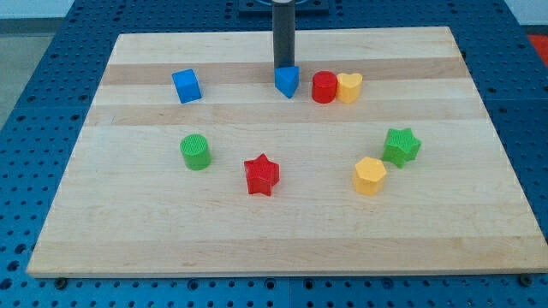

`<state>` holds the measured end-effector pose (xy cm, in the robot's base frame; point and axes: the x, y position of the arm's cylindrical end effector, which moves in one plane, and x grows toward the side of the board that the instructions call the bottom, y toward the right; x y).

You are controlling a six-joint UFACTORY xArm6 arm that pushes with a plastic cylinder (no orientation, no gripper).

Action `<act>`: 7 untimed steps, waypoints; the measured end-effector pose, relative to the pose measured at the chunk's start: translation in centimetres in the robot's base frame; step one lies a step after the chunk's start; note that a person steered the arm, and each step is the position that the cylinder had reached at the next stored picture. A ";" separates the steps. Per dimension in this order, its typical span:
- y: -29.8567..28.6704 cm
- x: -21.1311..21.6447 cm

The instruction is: Move the blue triangle into the left of the red circle

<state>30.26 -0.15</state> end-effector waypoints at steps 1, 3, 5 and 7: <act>0.0 1.6; -1.1 -0.5; -10.6 2.6; -9.5 7.2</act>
<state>37.45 -9.64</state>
